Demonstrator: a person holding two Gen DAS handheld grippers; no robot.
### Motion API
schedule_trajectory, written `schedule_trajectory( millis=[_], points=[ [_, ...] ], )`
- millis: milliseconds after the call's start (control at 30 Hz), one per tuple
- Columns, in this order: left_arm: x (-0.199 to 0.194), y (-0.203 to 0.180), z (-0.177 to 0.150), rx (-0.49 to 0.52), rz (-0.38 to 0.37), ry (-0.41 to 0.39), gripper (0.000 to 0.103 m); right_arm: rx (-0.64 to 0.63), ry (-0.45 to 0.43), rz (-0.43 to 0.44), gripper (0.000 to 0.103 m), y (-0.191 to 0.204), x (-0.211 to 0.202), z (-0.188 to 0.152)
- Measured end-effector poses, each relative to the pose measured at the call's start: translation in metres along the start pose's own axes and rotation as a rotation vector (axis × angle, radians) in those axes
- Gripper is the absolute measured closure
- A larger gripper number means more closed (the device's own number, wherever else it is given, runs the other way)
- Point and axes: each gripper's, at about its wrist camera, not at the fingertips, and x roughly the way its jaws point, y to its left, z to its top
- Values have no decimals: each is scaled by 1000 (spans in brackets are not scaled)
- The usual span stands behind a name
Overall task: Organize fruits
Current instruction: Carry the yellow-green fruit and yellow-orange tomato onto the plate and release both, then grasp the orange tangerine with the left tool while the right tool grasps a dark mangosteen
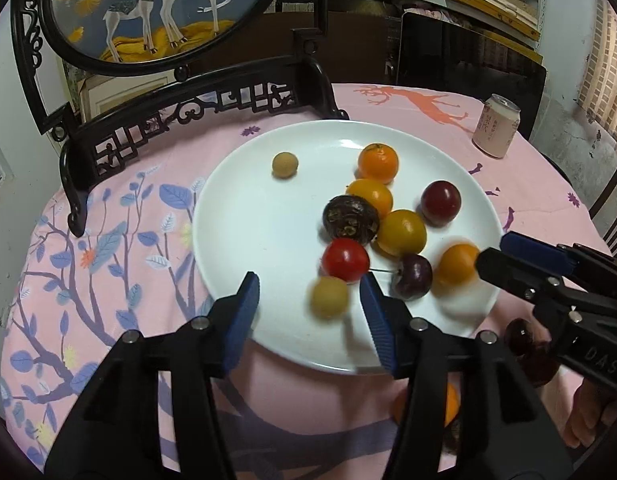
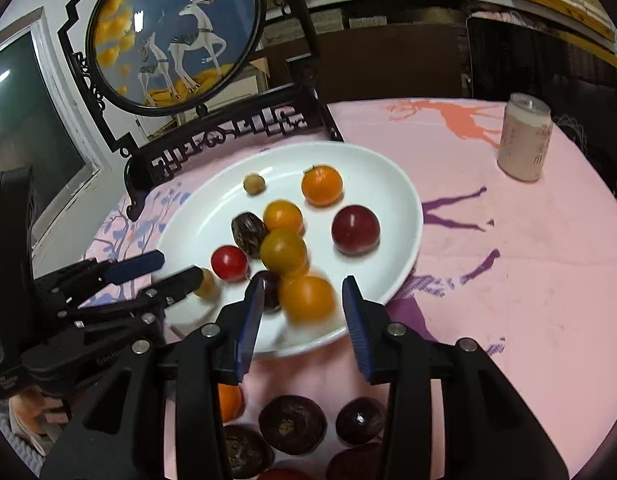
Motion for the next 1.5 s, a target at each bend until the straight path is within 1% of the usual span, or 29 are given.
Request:
schedule_trajectory(
  millis=[100,167,267,333,367,433,467,500,533,667,767,867,1000,1067,1100,1167,1200,1300,1367,1433,1500],
  points=[
    [-5,3,-3,-12,-7,-9,49,24,-20,4,62,-6,-11,-5],
    [-11,2,-8,4,-8,-16,49,42,-16,18,62,-10,-21,-9],
    [-24,-2,-24,33,-6,-25,49,78,-35,33,62,-15,-38,-18],
    [-34,-5,-39,42,-28,-15,49,87,-45,32,61,-18,-52,-30],
    [-40,-7,-47,50,-40,-15,49,94,-47,31,57,-20,-58,-37],
    [-56,-14,-67,93,-48,-25,48,113,-59,25,42,-25,-71,-50],
    [-64,-17,-76,114,-49,-36,48,124,-68,24,41,-28,-76,-55],
    [-75,-21,-88,133,-62,-50,45,140,-77,26,41,-32,-84,-62],
    [-83,-25,-98,147,-79,-60,39,152,-82,30,41,-35,-89,-66],
    [-114,-45,-134,240,-142,-114,37,203,-114,49,41,-46,-108,-78],
    [-121,-61,-148,311,-157,-127,34,218,-103,59,41,-48,-109,-82],
    [-115,-77,-157,373,-163,-95,34,222,-92,67,41,-48,-107,-82],
    [-99,-85,-163,398,-176,-21,35,215,-95,68,41,-46,-109,-82],
    [-92,-85,-164,398,-172,10,51,206,-93,66,41,-45,-109,-82],
    [-90,-84,-163,388,-178,25,57,199,-92,64,41,-43,-109,-82],
    [-89,-80,-160,365,-195,31,57,185,-86,64,41,-40,-107,-82],
    [-89,-79,-160,358,-185,30,58,180,-83,64,41,-39,-107,-83],
    [-88,-69,-155,315,-120,11,58,148,-66,59,41,-30,-102,-85],
    [-81,-51,-146,238,-80,23,58,125,-51,60,41,-24,-99,-87],
    [-75,-35,-140,184,-28,30,58,90,-32,59,41,-15,-95,-90],
    [-69,-19,-135,124,1,40,58,49,-5,58,41,-4,-89,-96]
  ],
)
